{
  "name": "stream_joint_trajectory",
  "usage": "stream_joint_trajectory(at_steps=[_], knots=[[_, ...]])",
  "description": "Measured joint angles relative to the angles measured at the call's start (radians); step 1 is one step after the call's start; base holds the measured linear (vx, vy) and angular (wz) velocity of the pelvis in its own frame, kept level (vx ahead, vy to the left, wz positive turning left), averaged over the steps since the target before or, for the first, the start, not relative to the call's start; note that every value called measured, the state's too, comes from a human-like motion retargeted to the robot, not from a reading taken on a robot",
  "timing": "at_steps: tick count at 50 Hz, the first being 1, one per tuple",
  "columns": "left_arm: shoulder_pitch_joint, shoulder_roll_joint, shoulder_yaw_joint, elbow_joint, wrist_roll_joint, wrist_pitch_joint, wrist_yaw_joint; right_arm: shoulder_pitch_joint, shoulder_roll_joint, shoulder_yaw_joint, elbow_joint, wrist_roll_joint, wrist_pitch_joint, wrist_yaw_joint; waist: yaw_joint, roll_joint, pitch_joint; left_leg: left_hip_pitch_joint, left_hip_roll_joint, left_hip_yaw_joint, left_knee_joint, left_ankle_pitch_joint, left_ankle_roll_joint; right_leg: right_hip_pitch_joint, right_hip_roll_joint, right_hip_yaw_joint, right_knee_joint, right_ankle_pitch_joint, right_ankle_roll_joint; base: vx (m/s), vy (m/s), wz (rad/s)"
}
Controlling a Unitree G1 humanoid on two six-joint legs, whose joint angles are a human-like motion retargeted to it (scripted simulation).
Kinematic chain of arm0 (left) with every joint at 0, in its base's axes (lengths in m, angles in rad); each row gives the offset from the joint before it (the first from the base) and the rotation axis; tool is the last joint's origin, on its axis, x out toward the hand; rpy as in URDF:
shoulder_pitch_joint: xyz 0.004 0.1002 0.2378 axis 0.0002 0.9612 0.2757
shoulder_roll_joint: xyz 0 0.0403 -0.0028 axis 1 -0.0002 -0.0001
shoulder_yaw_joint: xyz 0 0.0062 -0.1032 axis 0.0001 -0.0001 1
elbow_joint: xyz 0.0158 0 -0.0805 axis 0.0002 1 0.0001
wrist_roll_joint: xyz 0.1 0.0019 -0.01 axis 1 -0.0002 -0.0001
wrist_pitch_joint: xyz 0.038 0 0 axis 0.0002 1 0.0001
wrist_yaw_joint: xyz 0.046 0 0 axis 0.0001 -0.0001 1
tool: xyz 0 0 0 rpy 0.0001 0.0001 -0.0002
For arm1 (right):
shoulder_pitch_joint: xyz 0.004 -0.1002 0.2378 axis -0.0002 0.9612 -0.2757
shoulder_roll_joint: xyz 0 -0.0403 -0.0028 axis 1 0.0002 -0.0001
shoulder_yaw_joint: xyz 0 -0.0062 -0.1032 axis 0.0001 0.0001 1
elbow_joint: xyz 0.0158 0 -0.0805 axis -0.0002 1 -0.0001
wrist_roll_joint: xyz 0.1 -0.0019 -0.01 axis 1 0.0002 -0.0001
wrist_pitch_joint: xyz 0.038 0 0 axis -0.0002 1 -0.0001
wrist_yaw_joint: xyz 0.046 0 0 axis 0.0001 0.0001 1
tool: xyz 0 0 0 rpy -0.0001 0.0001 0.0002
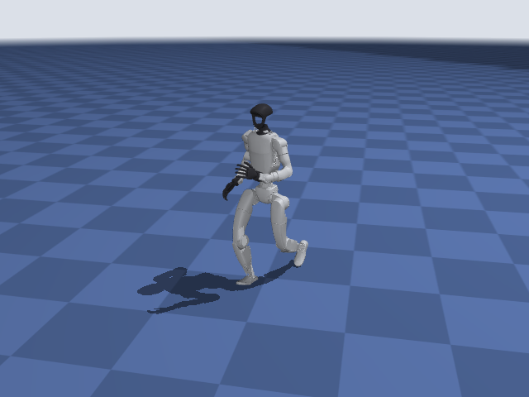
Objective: Run
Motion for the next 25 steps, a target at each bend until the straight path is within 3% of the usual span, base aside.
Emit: stream_joint_trajectory(at_steps=[3,5,8,10,12,16,18,22,25], knots=[[0.068,-0.025,-0.017,-0.006,0.008,0.020,-0.016,0.003,0.017,-0.014,0.034,-0.011,0.015,-0.035,0.048,0.011,0.012,-0.052,0.086,0.049,0.308,0.003,0.047,0.024,0.024,0.009,0.189,-0.097,-0.093,-0.03,-0.05,-0.42],[0.111,-0.033,-0.012,0.030,0.008,0.071,-0.035,-0.097,0.028,-0.027,0.068,-0.042,0.036,-0.083,0.093,0.005,0.043,-0.153,0.151,0.071,0.518,-0.090,0.124,0.064,0.022,0.012,0.304,-0.194,-0.152,-0.04,-0.08,-0.25],[0.193,-0.045,0.019,0.122,0.011,0.131,-0.078,-0.355,0.051,-0.025,0.094,-0.101,0.052,-0.154,0.169,-0.027,0.072,-0.397,0.191,0.109,0.652,-0.261,0.239,0.139,0.011,0.051,0.342,-0.271,-0.169,-0.04,-0.04,-0.25],[0.286,-0.038,0.047,0.156,-0.002,0.135,-0.118,-0.498,0.054,-0.017,0.033,-0.113,0.040,-0.183,0.215,-0.063,0.073,-0.546,0.153,0.136,0.582,-0.320,0.264,0.215,-0.004,0.099,0.308,-0.257,-0.131,-0.01,0.02,-0.36],[0.396,-0.016,0.075,0.165,-0.026,0.123,-0.159,-0.593,0.047,-0.004,-0.078,-0.105,0.016,-0.196,0.255,-0.111,0.063,-0.643,0.084,0.166,0.390,-0.319,0.245,0.311,-0.037,0.145,0.253,-0.181,-0.059,0.03,0.04,-0.33],[0.576,0.016,0.136,0.182,-0.068,0.092,-0.212,-0.674,0.038,0.013,-0.295,-0.094,-0.048,-0.172,0.300,-0.210,0.011,-0.707,-0.098,0.201,-0.157,-0.194,0.162,0.453,-0.151,0.171,0.205,0.063,0.106,0.01,0.01,-0.06],[0.630,0.010,0.156,0.191,-0.087,0.086,-0.216,-0.676,0.040,0.021,-0.368,-0.101,-0.069,-0.157,0.296,-0.250,-0.016,-0.688,-0.189,0.189,-0.365,-0.133,0.149,0.471,-0.211,0.169,0.274,0.170,0.164,-0.01,0.02,-0.13],[0.627,-0.011,0.159,0.212,-0.057,0.087,-0.172,-0.607,0.057,0.051,-0.405,-0.130,-0.069,-0.133,0.247,-0.297,-0.020,-0.662,-0.265,0.165,-0.239,-0.208,0.225,0.421,-0.315,0.162,0.607,0.269,0.188,-0.01,0.04,-0.48],[0.493,-0.014,0.138,0.264,-0.008,0.106,-0.110,-0.511,0.074,0.075,-0.335,-0.152,-0.033,-0.108,0.183,-0.312,0.008,-0.581,-0.281,0.150,-0.090,-0.368,0.295,0.293,-0.368,0.168,0.845,0.181,0.123,-0.02,0.06,-0.67]])
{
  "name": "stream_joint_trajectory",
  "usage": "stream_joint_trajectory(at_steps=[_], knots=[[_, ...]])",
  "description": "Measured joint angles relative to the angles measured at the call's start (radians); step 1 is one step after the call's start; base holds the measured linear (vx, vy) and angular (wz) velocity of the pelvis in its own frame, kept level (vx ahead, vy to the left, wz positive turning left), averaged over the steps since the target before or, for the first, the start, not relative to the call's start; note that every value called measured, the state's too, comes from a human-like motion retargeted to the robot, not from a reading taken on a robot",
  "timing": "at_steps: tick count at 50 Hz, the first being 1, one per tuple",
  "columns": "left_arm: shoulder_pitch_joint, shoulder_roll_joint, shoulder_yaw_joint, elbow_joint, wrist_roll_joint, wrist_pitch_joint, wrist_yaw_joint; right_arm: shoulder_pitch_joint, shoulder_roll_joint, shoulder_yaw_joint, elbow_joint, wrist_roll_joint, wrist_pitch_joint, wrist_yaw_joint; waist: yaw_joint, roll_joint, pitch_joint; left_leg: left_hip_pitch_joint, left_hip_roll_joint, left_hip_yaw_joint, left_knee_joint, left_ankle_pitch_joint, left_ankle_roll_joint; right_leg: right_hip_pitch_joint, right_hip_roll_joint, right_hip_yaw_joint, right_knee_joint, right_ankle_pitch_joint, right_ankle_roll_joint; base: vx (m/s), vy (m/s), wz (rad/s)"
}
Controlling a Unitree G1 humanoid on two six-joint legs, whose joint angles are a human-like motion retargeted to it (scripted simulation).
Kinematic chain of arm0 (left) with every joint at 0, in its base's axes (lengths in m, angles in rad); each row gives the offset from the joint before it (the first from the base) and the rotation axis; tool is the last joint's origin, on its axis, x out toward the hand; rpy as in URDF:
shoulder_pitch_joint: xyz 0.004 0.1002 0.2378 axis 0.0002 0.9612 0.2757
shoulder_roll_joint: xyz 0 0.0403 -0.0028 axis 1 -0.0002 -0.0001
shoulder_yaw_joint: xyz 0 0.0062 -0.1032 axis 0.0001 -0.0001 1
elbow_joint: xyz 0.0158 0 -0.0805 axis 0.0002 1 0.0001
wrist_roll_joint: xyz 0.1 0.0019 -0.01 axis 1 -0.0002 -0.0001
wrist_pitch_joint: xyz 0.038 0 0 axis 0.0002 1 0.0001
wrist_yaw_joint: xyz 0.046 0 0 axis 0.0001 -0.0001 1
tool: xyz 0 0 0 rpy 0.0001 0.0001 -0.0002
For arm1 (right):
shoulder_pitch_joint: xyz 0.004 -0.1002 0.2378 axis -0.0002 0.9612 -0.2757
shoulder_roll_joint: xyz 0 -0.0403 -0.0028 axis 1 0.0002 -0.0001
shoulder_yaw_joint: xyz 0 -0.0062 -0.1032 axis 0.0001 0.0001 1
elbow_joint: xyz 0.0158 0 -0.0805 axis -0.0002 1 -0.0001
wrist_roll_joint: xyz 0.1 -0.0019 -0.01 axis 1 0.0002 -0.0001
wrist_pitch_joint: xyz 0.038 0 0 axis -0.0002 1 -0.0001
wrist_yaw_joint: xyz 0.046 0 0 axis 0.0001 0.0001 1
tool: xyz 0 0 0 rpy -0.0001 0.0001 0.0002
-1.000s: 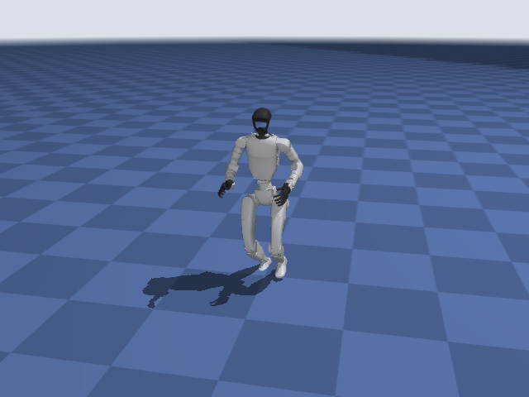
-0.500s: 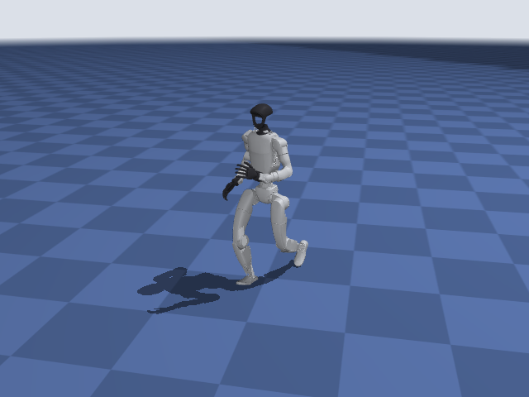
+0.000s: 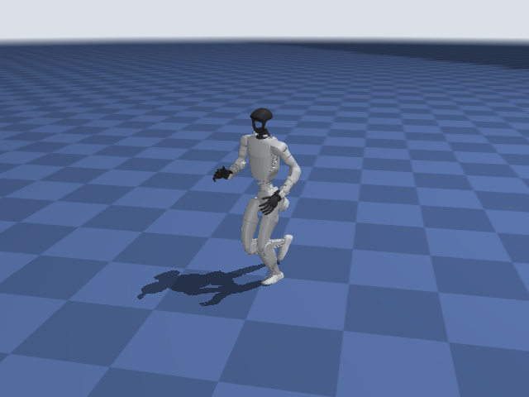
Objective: Run
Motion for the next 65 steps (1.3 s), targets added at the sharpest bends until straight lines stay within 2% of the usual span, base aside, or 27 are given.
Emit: stream_joint_trajectory(at_steps=[3,5,10,12,15,18,20,22,25,27,30,32,35,37,39,42,44,46,49,51,53,55,56,58,60,62,65], knots=[[-0.255,0.009,-0.049,0.094,0.013,0.017,0.061,0.085,0.003,0.011,0.170,0.007,0.025,0.042,-0.050,0.042,0.031,0.176,0.033,-0.038,-0.032,-0.112,0.002,-0.186,0.036,-0.018,0.032,-0.116,-0.072,-0.01,0.05,-0.83],[-0.367,0.007,-0.071,0.093,-0.003,0.013,0.072,0.165,-0.012,0.012,0.273,0.029,0.030,0.074,-0.091,0.081,0.036,0.322,0.047,-0.068,-0.125,-0.106,-0.034,-0.271,0.061,-0.057,-0.073,-0.168,-0.094,0.04,0.01,-0.51],[-0.482,0.012,-0.108,-0.047,-0.013,-0.060,0.053,0.404,-0.065,-0.034,0.388,0.091,0.035,0.121,-0.174,0.207,-0.013,0.591,0.142,-0.139,-0.284,0.132,-0.214,-0.321,0.215,-0.161,-0.654,-0.177,-0.074,0.06,-0.07,-0.31],[-0.477,0.020,-0.118,-0.106,0.003,-0.086,0.043,0.480,-0.073,-0.065,0.397,0.103,0.034,0.114,-0.180,0.263,-0.043,0.586,0.209,-0.155,-0.172,0.245,-0.277,-0.308,0.308,-0.166,-0.839,-0.155,-0.074,0.00,-0.08,-0.33],[-0.431,0.014,-0.132,-0.150,0.017,-0.094,0.021,0.535,-0.064,-0.095,0.414,0.121,0.040,0.085,-0.161,0.312,-0.055,0.537,0.280,-0.165,0.129,0.392,-0.332,-0.297,0.386,-0.163,-0.805,-0.172,-0.131,-0.04,-0.05,-0.42],[-0.348,-0.014,-0.144,-0.112,0.031,-0.047,-0.006,0.477,-0.051,-0.114,0.435,0.101,0.051,0.031,-0.107,0.329,-0.033,0.430,0.354,-0.139,0.464,0.379,-0.301,-0.266,0.408,-0.159,-0.617,-0.290,-0.230,-0.04,-0.04,-0.42],[-0.294,-0.031,-0.140,-0.049,0.040,-0.001,-0.022,0.367,-0.047,-0.122,0.447,0.070,0.064,-0.015,-0.064,0.324,-0.013,0.314,0.412,-0.108,0.650,0.275,-0.223,-0.229,0.402,-0.147,-0.535,-0.379,-0.270,-0.04,-0.05,-0.29],[-0.242,-0.042,-0.120,0.018,0.043,0.030,-0.047,0.210,-0.042,-0.126,0.434,0.052,0.070,-0.059,-0.020,0.303,-0.002,0.162,0.439,-0.077,0.716,0.165,-0.145,-0.173,0.389,-0.119,-0.536,-0.415,-0.270,-0.03,-0.03,-0.29],[-0.116,-0.019,-0.078,0.051,0.039,0.028,-0.094,0.029,-0.041,-0.118,0.313,0.055,0.046,-0.092,0.043,0.250,-0.004,-0.024,0.397,-0.037,0.575,0.095,-0.105,-0.051,0.365,-0.048,-0.620,-0.352,-0.200,0.00,0.01,-0.38],[-0.025,0.012,-0.049,0.048,0.021,0.009,-0.126,-0.036,-0.043,-0.102,0.201,0.069,0.019,-0.087,0.076,0.197,-0.021,-0.088,0.330,-0.011,0.336,0.113,-0.120,0.041,0.325,-0.014,-0.691,-0.234,-0.116,0.02,0.02,-0.14],[0.083,0.041,-0.011,0.055,-0.006,-0.021,-0.158,-0.070,-0.047,-0.077,0.054,0.075,-0.026,-0.045,0.097,0.111,-0.068,-0.112,0.180,0.010,-0.127,0.246,-0.178,0.128,0.225,-0.002,-0.724,-0.023,0.015,0.00,0.01,0.06],[0.124,0.034,0.002,0.059,-0.033,-0.023,-0.158,-0.067,-0.044,-0.060,-0.002,0.065,-0.045,-0.020,0.084,0.072,-0.098,-0.083,0.083,-0.007,-0.365,0.326,-0.193,0.136,0.162,-0.005,-0.645,0.078,0.067,0.00,0.00,0.00],[0.134,0.023,-0.003,0.060,-0.025,-0.026,-0.138,-0.026,-0.033,-0.030,-0.026,0.040,-0.055,0.014,0.051,0.039,-0.114,-0.080,0.019,-0.028,-0.306,0.287,-0.150,0.117,0.090,-0.018,-0.406,0.148,0.086,-0.03,0.02,-0.33],[0.086,0.021,-0.012,0.065,0.007,-0.024,-0.108,0.022,-0.017,-0.013,0.002,0.022,-0.037,0.030,0.015,0.018,-0.099,-0.068,-0.010,-0.034,-0.150,0.181,-0.087,0.069,0.035,-0.011,-0.200,0.127,0.078,-0.03,0.06,-0.61],[-0.023,0.027,-0.031,0.093,0.044,-0.012,-0.061,0.072,0.006,0.002,0.076,0.012,-0.008,0.040,-0.026,0.012,-0.071,-0.034,-0.008,-0.040,-0.013,0.041,-0.037,-0.020,0.011,-0.005,-0.022,0.053,0.029,-0.04,0.06,-0.88],[-0.263,0.038,-0.083,0.157,0.069,0.005,0.006,0.139,0.031,0.012,0.262,0.025,0.022,0.061,-0.080,0.046,-0.038,0.091,0.040,-0.060,0.030,-0.107,-0.022,-0.208,0.039,-0.018,0.091,-0.072,-0.057,-0.03,0.05,-1.07],[-0.382,0.030,-0.112,0.145,0.056,-0.001,0.021,0.203,0.020,0.008,0.373,0.059,0.026,0.089,-0.122,0.088,-0.034,0.219,0.066,-0.083,-0.049,-0.103,-0.060,-0.307,0.067,-0.056,0.017,-0.120,-0.088,0.02,0.00,-0.73],[-0.452,0.016,-0.131,0.093,0.039,-0.024,0.012,0.282,-0.003,-0.005,0.440,0.098,0.029,0.123,-0.165,0.135,-0.040,0.352,0.088,-0.120,-0.158,-0.018,-0.126,-0.357,0.103,-0.104,-0.161,-0.132,-0.093,0.06,-0.05,-0.31],[-0.491,0.006,-0.156,0.000,0.028,-0.077,-0.024,0.408,-0.036,-0.037,0.465,0.149,0.033,0.161,-0.204,0.215,-0.069,0.474,0.159,-0.175,-0.205,0.193,-0.249,-0.359,0.219,-0.149,-0.548,-0.099,-0.067,0.06,-0.09,-0.23],[-0.481,0.005,-0.171,-0.046,0.036,-0.098,-0.047,0.469,-0.046,-0.066,0.454,0.174,0.032,0.166,-0.197,0.274,-0.093,0.464,0.229,-0.199,-0.081,0.326,-0.318,-0.336,0.323,-0.156,-0.770,-0.068,-0.061,-0.01,-0.07,-0.50],[-0.443,0.000,-0.181,-0.064,0.052,-0.099,-0.064,0.492,-0.044,-0.086,0.436,0.187,0.025,0.147,-0.173,0.307,-0.103,0.425,0.278,-0.200,0.125,0.410,-0.355,-0.320,0.384,-0.153,-0.804,-0.086,-0.090,-0.05,-0.05,-0.63],[-0.375,-0.016,-0.189,-0.045,0.072,-0.080,-0.075,0.476,-0.039,-0.100,0.412,0.180,0.013,0.117,-0.134,0.319,-0.102,0.371,0.320,-0.181,0.360,0.421,-0.360,-0.301,0.412,-0.147,-0.708,-0.163,-0.151,-0.05,-0.04,-0.64],[-0.346,-0.022,-0.181,-0.012,0.084,-0.056,-0.083,0.425,-0.042,-0.109,0.398,0.167,0.015,0.092,-0.112,0.323,-0.090,0.317,0.352,-0.170,0.484,0.386,-0.338,-0.288,0.420,-0.145,-0.656,-0.215,-0.183,-0.05,-0.05,-0.56],[-0.281,-0.038,-0.164,0.073,0.106,-0.007,-0.091,0.304,-0.050,-0.120,0.372,0.131,0.021,0.043,-0.065,0.320,-0.067,0.195,0.419,-0.137,0.692,0.286,-0.266,-0.257,0.425,-0.132,-0.571,-0.318,-0.227,-0.05,-0.05,-0.50],[-0.218,-0.049,-0.134,0.167,0.113,0.029,-0.105,0.138,-0.058,-0.130,0.338,0.099,0.030,-0.006,-0.017,0.300,-0.051,0.044,0.467,-0.102,0.782,0.184,-0.182,-0.211,0.418,-0.102,-0.555,-0.377,-0.234,-0.04,-0.03,-0.47],[-0.126,-0.031,-0.097,0.206,0.099,0.032,-0.139,0.007,-0.054,-0.133,0.258,0.096,0.024,-0.037,0.024,0.266,-0.049,-0.083,0.464,-0.071,0.703,0.143,-0.145,-0.134,0.402,-0.060,-0.607,-0.344,-0.196,-0.01,0.00,-0.37],[0.031,0.021,-0.038,0.198,0.059,0.009,-0.205,-0.071,-0.038,-0.118,0.108,0.122,-0.007,-0.029,0.070,0.195,-0.070,-0.179,0.383,-0.033,0.370,0.171,-0.165,0.000,0.348,-0.011,-0.717,-0.170,-0.080,0.01,0.01,-0.07]])
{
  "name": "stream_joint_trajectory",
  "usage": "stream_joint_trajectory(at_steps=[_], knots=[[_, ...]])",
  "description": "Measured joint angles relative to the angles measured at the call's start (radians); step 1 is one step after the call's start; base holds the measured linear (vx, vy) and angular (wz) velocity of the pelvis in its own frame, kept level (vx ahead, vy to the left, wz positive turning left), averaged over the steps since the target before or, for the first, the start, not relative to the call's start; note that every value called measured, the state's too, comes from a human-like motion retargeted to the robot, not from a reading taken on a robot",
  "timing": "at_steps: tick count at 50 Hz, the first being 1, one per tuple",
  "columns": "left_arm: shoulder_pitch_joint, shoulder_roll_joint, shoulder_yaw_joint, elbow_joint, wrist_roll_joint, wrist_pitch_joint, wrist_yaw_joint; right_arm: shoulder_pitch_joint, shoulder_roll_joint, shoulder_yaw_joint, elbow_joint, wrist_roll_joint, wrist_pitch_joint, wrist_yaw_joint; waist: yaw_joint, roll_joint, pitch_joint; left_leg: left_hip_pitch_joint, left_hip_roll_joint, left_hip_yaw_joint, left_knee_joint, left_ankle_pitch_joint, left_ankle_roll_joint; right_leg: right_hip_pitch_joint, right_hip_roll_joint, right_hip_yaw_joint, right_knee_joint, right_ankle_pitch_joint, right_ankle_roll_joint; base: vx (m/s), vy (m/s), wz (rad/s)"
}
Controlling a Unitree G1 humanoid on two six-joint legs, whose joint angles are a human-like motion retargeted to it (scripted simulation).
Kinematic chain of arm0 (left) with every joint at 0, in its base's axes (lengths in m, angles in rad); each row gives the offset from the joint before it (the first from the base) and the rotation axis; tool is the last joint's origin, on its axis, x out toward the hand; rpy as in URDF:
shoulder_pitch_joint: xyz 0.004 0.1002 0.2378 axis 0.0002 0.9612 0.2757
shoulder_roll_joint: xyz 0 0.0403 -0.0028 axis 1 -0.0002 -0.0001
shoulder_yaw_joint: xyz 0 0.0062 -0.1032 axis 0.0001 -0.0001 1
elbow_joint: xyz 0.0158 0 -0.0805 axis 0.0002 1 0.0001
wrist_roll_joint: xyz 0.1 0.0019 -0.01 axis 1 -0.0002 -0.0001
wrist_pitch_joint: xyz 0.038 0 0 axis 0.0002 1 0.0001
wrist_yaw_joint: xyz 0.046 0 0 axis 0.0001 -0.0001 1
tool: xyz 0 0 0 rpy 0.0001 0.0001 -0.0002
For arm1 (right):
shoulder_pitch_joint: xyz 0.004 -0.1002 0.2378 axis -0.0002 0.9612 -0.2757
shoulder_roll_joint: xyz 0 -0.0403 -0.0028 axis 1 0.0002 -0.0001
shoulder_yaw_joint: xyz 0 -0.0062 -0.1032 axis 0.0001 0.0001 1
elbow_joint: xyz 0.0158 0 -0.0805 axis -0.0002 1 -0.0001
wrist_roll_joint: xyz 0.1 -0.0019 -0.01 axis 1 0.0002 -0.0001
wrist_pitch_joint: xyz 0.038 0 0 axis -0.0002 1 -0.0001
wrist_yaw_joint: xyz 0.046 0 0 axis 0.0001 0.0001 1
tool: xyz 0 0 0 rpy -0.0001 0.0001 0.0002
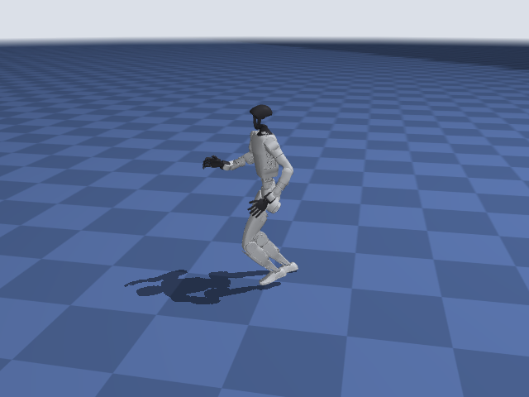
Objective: Run
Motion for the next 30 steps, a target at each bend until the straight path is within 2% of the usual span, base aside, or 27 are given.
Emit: stream_joint_trajectory(at_steps=[3,5,7,10,12,14,15,18,20,22,25,28,30], knots=[[0.098,0.010,0.041,-0.021,-0.065,-0.024,-0.028,0.029,0.014,0.029,-0.103,0.001,-0.043,0.063,-0.007,-0.075,-0.050,0.017,-0.167,0.011,-0.453,0.133,-0.054,0.056,-0.112,0.000,0.042,0.201,0.117,0.02,0.04,0.33],[0.117,0.002,0.050,-0.040,-0.095,-0.030,-0.020,0.065,0.027,0.047,-0.126,-0.010,-0.058,0.097,-0.036,-0.113,-0.069,0.061,-0.261,0.003,-0.606,0.171,-0.050,0.046,-0.189,-0.002,0.192,0.262,0.149,-0.01,0.02,0.10],[0.087,-0.003,0.042,-0.053,-0.082,-0.037,0.007,0.125,0.042,0.068,-0.099,-0.022,-0.050,0.113,-0.077,-0.129,-0.069,0.080,-0.297,-0.007,-0.512,0.079,0.001,0.007,-0.247,-0.009,0.431,0.250,0.141,-0.04,0.04,-0.40],[-0.070,0.010,0.019,-0.045,-0.044,-0.032,0.084,0.217,0.073,0.098,0.028,-0.024,-0.001,0.126,-0.161,-0.142,-0.040,0.140,-0.314,-0.018,-0.343,-0.143,0.084,-0.124,-0.291,0.002,0.769,0.152,0.096,-0.05,0.05,-0.79],[-0.283,0.029,-0.018,-0.011,-0.043,-0.025,0.153,0.242,0.089,0.102,0.175,0.007,0.019,0.147,-0.198,-0.116,-0.005,0.215,-0.276,-0.029,-0.333,-0.243,0.093,-0.262,-0.261,-0.009,0.853,0.105,0.054,-0.04,0.04,-1.07],[-0.436,0.024,-0.048,-0.041,-0.068,-0.041,0.188,0.300,0.077,0.101,0.280,0.056,0.023,0.188,-0.239,-0.077,0.011,0.321,-0.253,-0.051,-0.403,-0.238,0.062,-0.363,-0.246,-0.045,0.802,0.080,0.025,0.00,0.00,-0.58],[-0.492,0.017,-0.061,-0.073,-0.081,-0.054,0.194,0.336,0.064,0.100,0.312,0.082,0.024,0.211,-0.261,-0.057,0.015,0.381,-0.249,-0.069,-0.460,-0.205,0.035,-0.397,-0.242,-0.067,0.737,0.077,0.019,0.00,0.00,0.00],[-0.555,0.003,-0.099,-0.178,-0.089,-0.113,0.175,0.448,0.016,0.094,0.302,0.135,0.021,0.265,-0.308,0.003,-0.004,0.510,-0.213,-0.128,-0.568,0.001,-0.075,-0.403,-0.193,-0.124,0.372,0.122,0.036,0.06,-0.08,0.09],[-0.553,0.001,-0.127,-0.224,-0.080,-0.142,0.155,0.500,-0.007,0.085,0.263,0.156,0.010,0.283,-0.300,0.050,-0.023,0.511,-0.155,-0.149,-0.478,0.125,-0.142,-0.375,-0.117,-0.145,0.122,0.160,0.051,0.00,-0.08,-0.23],[-0.512,-0.003,-0.148,-0.235,-0.069,-0.141,0.131,0.495,-0.015,0.083,0.215,0.163,0.000,0.257,-0.262,0.098,-0.039,0.443,-0.071,-0.141,-0.240,0.195,-0.176,-0.336,-0.043,-0.169,-0.011,0.168,0.036,-0.06,-0.06,-0.57],[-0.406,-0.018,-0.158,-0.177,-0.043,-0.098,0.106,0.393,-0.023,0.074,0.135,0.139,-0.027,0.178,-0.187,0.120,-0.041,0.316,0.030,-0.102,0.181,0.201,-0.166,-0.294,-0.001,-0.174,0.044,0.044,-0.041,-0.06,-0.06,-0.62],[-0.288,-0.047,-0.119,-0.024,-0.031,-0.025,0.096,0.143,-0.038,0.052,0.077,0.079,-0.023,0.077,-0.107,0.119,-0.015,0.139,0.125,-0.070,0.474,0.097,-0.079,-0.271,0.014,-0.149,0.132,-0.117,-0.107,-0.05,-0.06,-0.56],[-0.191,-0.053,-0.086,0.057,-0.053,-0.001,0.072,-0.035,-0.038,0.040,0.032,0.061,-0.015,0.027,-0.066,0.106,-0.004,0.018,0.160,-0.048,0.505,0.038,-0.021,-0.244,0.014,-0.118,0.132,-0.156,-0.104,-0.02,-0.03,-0.47]])
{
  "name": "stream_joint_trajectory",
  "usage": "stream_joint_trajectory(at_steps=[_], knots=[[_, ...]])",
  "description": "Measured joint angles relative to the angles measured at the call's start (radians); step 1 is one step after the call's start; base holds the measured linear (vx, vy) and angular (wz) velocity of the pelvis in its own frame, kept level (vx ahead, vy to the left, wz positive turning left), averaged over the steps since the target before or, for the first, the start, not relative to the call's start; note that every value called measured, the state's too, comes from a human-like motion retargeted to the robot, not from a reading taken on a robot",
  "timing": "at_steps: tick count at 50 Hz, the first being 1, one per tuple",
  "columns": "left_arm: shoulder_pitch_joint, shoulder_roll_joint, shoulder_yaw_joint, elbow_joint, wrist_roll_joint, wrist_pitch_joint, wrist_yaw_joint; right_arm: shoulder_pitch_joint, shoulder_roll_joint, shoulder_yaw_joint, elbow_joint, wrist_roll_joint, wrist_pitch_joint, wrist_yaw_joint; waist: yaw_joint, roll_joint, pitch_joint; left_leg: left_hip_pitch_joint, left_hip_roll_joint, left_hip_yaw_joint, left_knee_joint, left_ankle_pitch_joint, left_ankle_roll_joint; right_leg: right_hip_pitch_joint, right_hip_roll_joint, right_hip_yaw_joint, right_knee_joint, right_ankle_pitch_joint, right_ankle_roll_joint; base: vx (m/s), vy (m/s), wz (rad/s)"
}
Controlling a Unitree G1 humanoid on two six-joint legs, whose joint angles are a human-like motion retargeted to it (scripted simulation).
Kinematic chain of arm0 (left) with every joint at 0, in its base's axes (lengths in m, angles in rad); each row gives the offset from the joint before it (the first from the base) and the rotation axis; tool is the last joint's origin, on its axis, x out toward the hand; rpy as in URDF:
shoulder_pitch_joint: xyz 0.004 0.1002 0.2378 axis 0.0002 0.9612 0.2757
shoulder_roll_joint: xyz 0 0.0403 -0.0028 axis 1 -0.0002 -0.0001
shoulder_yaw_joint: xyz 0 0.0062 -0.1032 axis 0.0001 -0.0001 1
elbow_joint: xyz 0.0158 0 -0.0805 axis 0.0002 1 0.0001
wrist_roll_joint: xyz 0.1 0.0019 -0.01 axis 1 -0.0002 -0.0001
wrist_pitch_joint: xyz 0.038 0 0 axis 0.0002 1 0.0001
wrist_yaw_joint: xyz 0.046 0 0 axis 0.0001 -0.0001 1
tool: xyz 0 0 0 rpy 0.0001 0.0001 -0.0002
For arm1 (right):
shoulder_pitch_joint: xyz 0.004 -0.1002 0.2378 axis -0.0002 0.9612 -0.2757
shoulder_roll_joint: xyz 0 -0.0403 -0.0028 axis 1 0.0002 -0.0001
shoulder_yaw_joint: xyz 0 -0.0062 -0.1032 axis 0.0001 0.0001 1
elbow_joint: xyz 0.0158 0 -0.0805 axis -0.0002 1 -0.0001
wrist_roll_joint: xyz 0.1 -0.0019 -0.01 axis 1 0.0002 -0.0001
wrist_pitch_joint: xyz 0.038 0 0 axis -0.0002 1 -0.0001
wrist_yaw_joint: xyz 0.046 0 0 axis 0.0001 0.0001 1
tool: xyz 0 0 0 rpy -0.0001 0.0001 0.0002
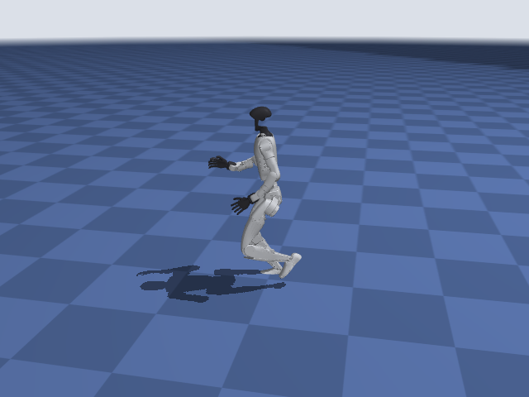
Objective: Run
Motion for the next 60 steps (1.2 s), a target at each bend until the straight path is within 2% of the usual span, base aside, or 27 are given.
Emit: stream_joint_trajectory(at_steps=[2,4,6,8,10,12,15,17,20,22,25,29,31,32,35,37,40,42,45,47,49,51,53,54,57,58,60], knots=[[0.125,0.024,0.029,0.005,-0.023,-0.003,-0.054,-0.078,0.015,0.005,-0.072,0.016,-0.003,-0.004,0.026,-0.022,-0.009,-0.068,-0.011,0.023,-0.141,-0.008,0.002,0.064,-0.002,0.033,-0.077,0.074,0.047,0.04,0.01,-0.39],[0.226,0.048,0.048,-0.030,-0.043,-0.018,-0.110,-0.063,0.032,0.027,-0.135,0.035,-0.016,0.028,0.037,-0.047,-0.033,-0.074,-0.065,0.039,-0.391,0.023,-0.030,0.127,-0.016,0.057,-0.158,0.225,0.121,0.07,0.04,-0.21],[0.272,0.049,0.050,-0.070,-0.061,-0.036,-0.142,0.012,0.045,0.057,-0.158,0.036,-0.037,0.080,0.016,-0.080,-0.062,-0.028,-0.169,0.044,-0.682,0.092,-0.069,0.142,-0.060,0.074,-0.135,0.389,0.199,0.06,0.05,0.18],[0.255,0.038,0.033,-0.105,-0.069,-0.049,-0.138,0.103,0.056,0.083,-0.129,0.020,-0.056,0.131,-0.040,-0.119,-0.077,0.059,-0.295,0.043,-0.924,0.148,-0.076,0.109,-0.137,0.086,0.028,0.477,0.243,0.02,0.04,0.36],[0.192,0.038,0.005,-0.141,-0.048,-0.069,-0.107,0.189,0.063,0.102,-0.059,0.005,-0.051,0.156,-0.104,-0.133,-0.078,0.133,-0.367,0.022,-0.992,0.090,-0.045,0.047,-0.182,0.091,0.289,0.481,0.248,0.00,0.00,0.00],[0.077,0.056,-0.026,-0.176,-0.004,-0.088,-0.056,0.276,0.071,0.110,0.044,0.008,-0.023,0.155,-0.174,-0.138,-0.064,0.189,-0.401,-0.005,-0.956,-0.060,0.007,-0.035,-0.193,0.106,0.555,0.427,0.249,-0.01,0.05,-0.32],[-0.217,0.102,-0.064,-0.207,0.066,-0.096,0.071,0.361,0.081,0.082,0.214,0.045,0.002,0.155,-0.239,-0.134,0.004,0.279,-0.398,-0.027,-0.960,-0.242,0.062,-0.168,-0.174,0.106,0.765,0.372,0.243,-0.03,0.04,-0.49],[-0.353,0.095,-0.076,-0.240,0.076,-0.109,0.132,0.427,0.062,0.064,0.260,0.082,-0.005,0.174,-0.260,-0.117,0.032,0.357,-0.394,-0.046,-1.033,-0.214,0.041,-0.211,-0.187,0.084,0.703,0.351,0.226,0.00,0.01,-0.14],[-0.390,0.067,-0.083,-0.275,0.071,-0.152,0.147,0.521,0.016,0.057,0.218,0.114,-0.028,0.206,-0.287,-0.086,0.012,0.446,-0.387,-0.092,-1.149,-0.001,-0.053,-0.189,-0.208,0.039,0.395,0.361,0.214,0.07,-0.04,0.15],[-0.342,0.050,-0.095,-0.258,0.065,-0.163,0.123,0.532,-0.001,0.063,0.160,0.100,-0.042,0.208,-0.257,-0.055,-0.011,0.386,-0.342,-0.105,-1.021,0.126,-0.112,-0.139,-0.168,0.012,0.155,0.404,0.213,0.00,-0.06,-0.17],[-0.224,0.039,-0.105,-0.194,0.063,-0.131,0.065,0.442,-0.011,0.074,0.067,0.068,-0.054,0.144,-0.150,0.003,-0.033,0.208,-0.206,-0.077,-0.562,0.167,-0.135,-0.059,-0.072,-0.030,-0.066,0.390,0.175,-0.06,-0.04,-0.70],[-0.049,0.043,-0.057,-0.039,0.061,-0.046,0.022,0.098,-0.059,0.036,-0.061,-0.032,-0.063,0.005,-0.007,0.019,-0.013,-0.026,-0.059,-0.050,-0.025,0.046,-0.053,-0.025,-0.024,-0.023,-0.040,0.126,0.050,-0.05,-0.06,-0.77],[0.053,0.053,-0.025,0.033,0.019,-0.026,-0.001,-0.099,-0.068,0.025,-0.110,-0.055,-0.049,-0.049,0.035,0.016,0.005,-0.130,-0.008,-0.046,0.055,-0.005,-0.009,-0.023,-0.019,-0.006,-0.034,0.063,0.037,-0.01,-0.05,-0.55],[0.106,0.063,-0.012,0.054,-0.006,-0.024,-0.026,-0.166,-0.061,0.027,-0.136,-0.051,-0.043,-0.063,0.045,0.011,0.005,-0.167,0.008,-0.037,0.030,-0.013,0.003,-0.011,-0.018,0.002,-0.060,0.086,0.052,0.04,-0.02,-0.41],[0.235,0.089,0.003,0.043,-0.053,-0.037,-0.127,-0.166,-0.013,0.071,-0.216,0.002,-0.044,-0.010,0.051,-0.002,-0.031,-0.169,-0.009,-0.004,-0.258,0.045,-0.038,0.058,-0.007,0.032,-0.207,0.364,0.167,0.09,0.03,-0.46],[0.249,0.072,-0.011,0.016,-0.072,-0.048,-0.160,-0.066,0.013,0.114,-0.226,0.026,-0.056,0.062,0.019,-0.008,-0.056,-0.098,-0.089,0.006,-0.505,0.116,-0.086,0.040,-0.025,0.050,-0.156,0.553,0.241,0.08,0.05,-0.18],[0.174,0.038,-0.054,-0.019,-0.063,-0.069,-0.125,0.093,0.034,0.153,-0.153,0.030,-0.091,0.135,-0.095,-0.039,-0.047,0.051,-0.259,0.007,-0.776,0.153,-0.103,-0.047,-0.122,0.058,0.181,0.622,0.261,0.03,0.03,0.10],[0.075,0.053,-0.079,-0.056,-0.025,-0.096,-0.068,0.184,0.029,0.155,-0.063,0.033,-0.084,0.141,-0.171,-0.037,-0.032,0.124,-0.304,-0.021,-0.809,0.029,-0.074,-0.135,-0.144,0.060,0.477,0.532,0.234,0.02,0.05,-0.22],[-0.162,0.099,-0.097,-0.126,0.044,-0.126,0.063,0.306,0.021,0.115,0.092,0.076,-0.065,0.124,-0.269,-0.036,0.028,0.189,-0.313,-0.043,-0.797,-0.247,-0.006,-0.281,-0.127,0.072,0.833,0.401,0.233,-0.02,0.03,-0.26],[-0.355,0.102,-0.106,-0.186,0.067,-0.140,0.180,0.377,0.018,0.064,0.178,0.125,-0.067,0.126,-0.285,-0.041,0.089,0.230,-0.311,-0.059,-0.842,-0.313,0.022,-0.349,-0.115,0.065,0.887,0.387,0.242,-0.02,0.00,-0.10],[-0.438,0.061,-0.112,-0.240,0.056,-0.166,0.236,0.451,0.005,0.050,0.213,0.163,-0.070,0.140,-0.298,-0.036,0.110,0.287,-0.327,-0.091,-0.956,-0.222,0.000,-0.348,-0.141,0.052,0.776,0.400,0.245,0.04,-0.01,0.19],[-0.420,0.020,-0.129,-0.253,0.046,-0.194,0.229,0.489,-0.011,0.066,0.192,0.161,-0.077,0.159,-0.309,-0.035,0.093,0.315,-0.346,-0.122,-1.065,-0.015,-0.053,-0.298,-0.178,0.037,0.557,0.454,0.250,0.08,-0.05,0.60],[-0.345,0.004,-0.153,-0.231,0.049,-0.203,0.192,0.473,-0.023,0.101,0.128,0.116,-0.088,0.159,-0.286,-0.032,0.068,0.239,-0.342,-0.135,-1.022,0.189,-0.117,-0.235,-0.185,0.019,0.324,0.544,0.256,0.01,-0.06,0.34],[-0.290,0.007,-0.163,-0.212,0.057,-0.199,0.172,0.444,-0.029,0.122,0.078,0.084,-0.096,0.141,-0.250,-0.023,0.061,0.163,-0.323,-0.134,-0.908,0.242,-0.146,-0.204,-0.167,0.008,0.221,0.581,0.259,-0.05,-0.03,-0.18],[-0.105,0.041,-0.149,-0.156,0.078,-0.153,0.099,0.282,-0.055,0.157,-0.127,0.006,-0.112,0.041,-0.087,0.033,0.038,-0.088,-0.190,-0.104,-0.432,0.268,-0.183,-0.104,-0.062,-0.040,-0.061,0.598,0.221,-0.06,-0.02,-1.09],[-0.045,0.069,-0.125,-0.147,0.068,-0.134,0.072,0.198,-0.075,0.150,-0.205,0.000,-0.122,0.012,-0.035,0.040,0.033,-0.159,-0.143,-0.092,-0.295,0.248,-0.170,-0.071,-0.038,-0.050,-0.136,0.551,0.190,-0.05,-0.03,-1.29],[0.089,0.121,-0.074,-0.128,0.036,-0.116,0.053,0.019,-0.123,0.137,-0.331,0.003,-0.146,-0.029,0.041,0.041,0.035,-0.277,-0.080,-0.086,-0.079,0.185,-0.136,-0.035,-0.022,-0.062,-0.189,0.343,0.101,-0.05,-0.03,-1.13]])
